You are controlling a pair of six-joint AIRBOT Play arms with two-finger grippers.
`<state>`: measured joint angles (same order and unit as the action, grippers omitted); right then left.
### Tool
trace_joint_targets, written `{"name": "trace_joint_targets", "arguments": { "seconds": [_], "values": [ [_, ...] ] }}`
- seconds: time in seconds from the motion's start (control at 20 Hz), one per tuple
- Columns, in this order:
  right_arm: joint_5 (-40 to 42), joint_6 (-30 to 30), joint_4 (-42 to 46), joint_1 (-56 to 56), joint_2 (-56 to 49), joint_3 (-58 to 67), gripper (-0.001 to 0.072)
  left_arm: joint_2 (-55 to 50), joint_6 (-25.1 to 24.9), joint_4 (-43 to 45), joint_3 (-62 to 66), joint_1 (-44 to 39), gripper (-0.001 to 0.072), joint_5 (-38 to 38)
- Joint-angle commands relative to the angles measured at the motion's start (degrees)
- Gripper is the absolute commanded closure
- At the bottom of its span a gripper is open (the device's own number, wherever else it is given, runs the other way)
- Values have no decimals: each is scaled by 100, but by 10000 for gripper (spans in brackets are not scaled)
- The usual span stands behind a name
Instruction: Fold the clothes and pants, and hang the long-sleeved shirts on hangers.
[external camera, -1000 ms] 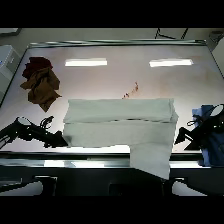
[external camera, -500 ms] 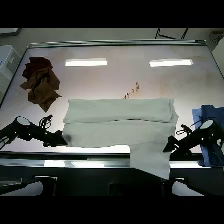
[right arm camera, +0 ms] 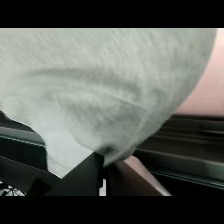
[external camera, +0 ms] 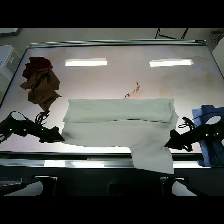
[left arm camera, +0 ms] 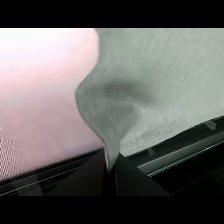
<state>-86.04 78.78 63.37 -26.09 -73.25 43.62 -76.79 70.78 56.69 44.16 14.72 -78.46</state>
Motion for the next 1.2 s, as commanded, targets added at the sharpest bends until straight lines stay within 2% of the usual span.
{"name": "trace_joint_targets", "arguments": {
  "seconds": [0.0,0.15,0.3,0.45,0.65,0.85,0.9,0.95,1.0,1.05,1.1,1.15],
  "values": [
    [463,509,-468,197,61,787,666,-105,267,-44,839,7,684,-188],
    [999,776,-525,717,-400,1941,665,-719,407,-131,1967,-149,684,-166],
    [1322,1202,-529,944,-1320,3370,665,-1585,719,-155,3250,-264,684,-175],
    [1537,1537,-638,962,-2273,4428,665,-2566,774,-691,4417,-345,683,-166],
    [1860,1528,-1198,962,-3097,4653,663,-3663,951,-1082,5497,-466,684,-149],
    [1856,1530,-1537,962,-3609,4653,661,-4190,1187,-1091,5630,-481,680,-160],
    [1871,1530,-1609,962,-3654,4653,659,-4234,1239,-1134,5630,-479,616,-190],
    [1873,1532,-1731,951,-3654,4656,614,-4229,1237,-1217,5633,-463,431,-236],
    [1816,1523,-1908,903,-3644,4706,490,-4212,1235,-1287,5681,-426,201,-354],
    [1550,1368,-2050,811,-3637,4861,340,-4203,1235,-1276,5823,-350,96,-597],
    [1207,1049,-2090,669,-3624,5062,150,-4197,1237,-1276,5987,-245,90,-868],
    [868,905,-1991,466,-3615,5263,71,-4170,1241,-1276,6175,-114,34,-1163]
  ]
}}
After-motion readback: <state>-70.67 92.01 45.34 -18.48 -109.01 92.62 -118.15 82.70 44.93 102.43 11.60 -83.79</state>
